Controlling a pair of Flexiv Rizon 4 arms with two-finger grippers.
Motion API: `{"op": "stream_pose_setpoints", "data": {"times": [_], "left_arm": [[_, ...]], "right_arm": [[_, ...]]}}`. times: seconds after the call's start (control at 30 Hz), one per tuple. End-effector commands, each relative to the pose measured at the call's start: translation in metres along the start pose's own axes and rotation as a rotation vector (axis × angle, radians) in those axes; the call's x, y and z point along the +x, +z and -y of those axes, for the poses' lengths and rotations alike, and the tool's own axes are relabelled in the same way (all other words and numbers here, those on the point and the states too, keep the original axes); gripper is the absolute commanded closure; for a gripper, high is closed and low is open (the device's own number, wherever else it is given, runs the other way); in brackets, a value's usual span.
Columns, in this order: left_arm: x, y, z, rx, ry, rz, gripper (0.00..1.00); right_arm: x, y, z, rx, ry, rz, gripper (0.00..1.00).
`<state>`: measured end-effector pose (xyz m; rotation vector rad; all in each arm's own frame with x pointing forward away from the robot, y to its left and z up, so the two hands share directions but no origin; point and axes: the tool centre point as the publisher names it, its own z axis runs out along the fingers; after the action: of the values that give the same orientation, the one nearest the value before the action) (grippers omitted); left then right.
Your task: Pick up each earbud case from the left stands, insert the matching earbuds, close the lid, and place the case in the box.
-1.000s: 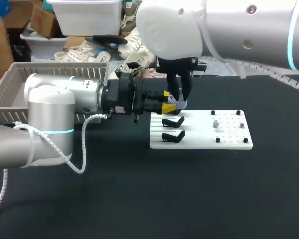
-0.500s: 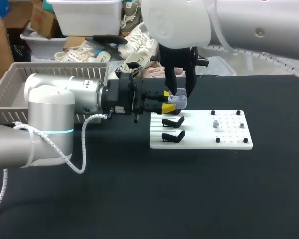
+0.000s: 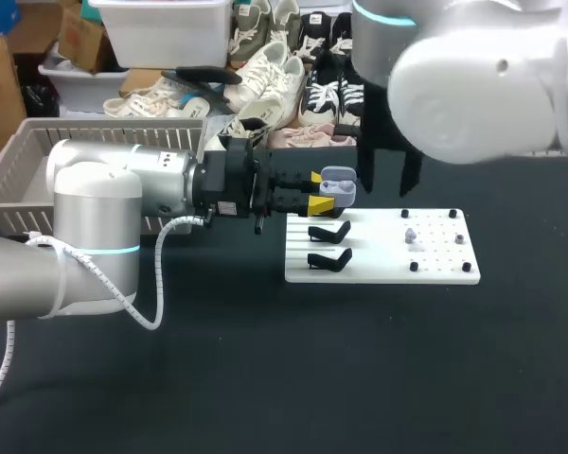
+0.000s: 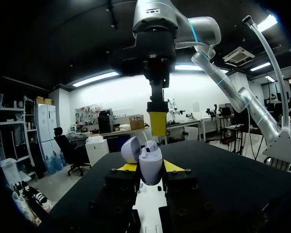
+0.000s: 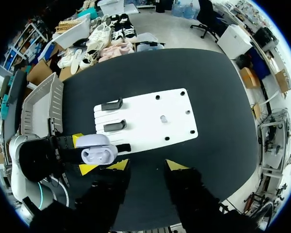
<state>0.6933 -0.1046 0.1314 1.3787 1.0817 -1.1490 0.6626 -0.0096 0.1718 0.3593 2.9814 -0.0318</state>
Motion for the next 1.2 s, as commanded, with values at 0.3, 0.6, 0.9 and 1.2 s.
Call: {"op": "stream_pose_setpoints", "data": {"times": [0.3,0.6,0.9,1.2], "left_arm": [[0.0,0.0,0.0,-0.002,0.001,0.001,1.0],[0.0,0.0,0.0,-0.002,0.001,0.001,1.0],[0.0,0.0,0.0,-0.002,0.001,0.001,1.0],[0.0,0.0,0.0,-0.002,0.001,0.001,1.0]], "right_arm": [[-0.011,0.037,0.055,-0.286,0.021,0.042,0.52],[-0.024,0.075,0.046,-0.301,0.098,0.01,0.56],[-0.037,0.109,0.042,-0.227,0.162,-0.044,0.52],[-0.043,0.126,0.042,-0.178,0.199,-0.041,0.54]]}}
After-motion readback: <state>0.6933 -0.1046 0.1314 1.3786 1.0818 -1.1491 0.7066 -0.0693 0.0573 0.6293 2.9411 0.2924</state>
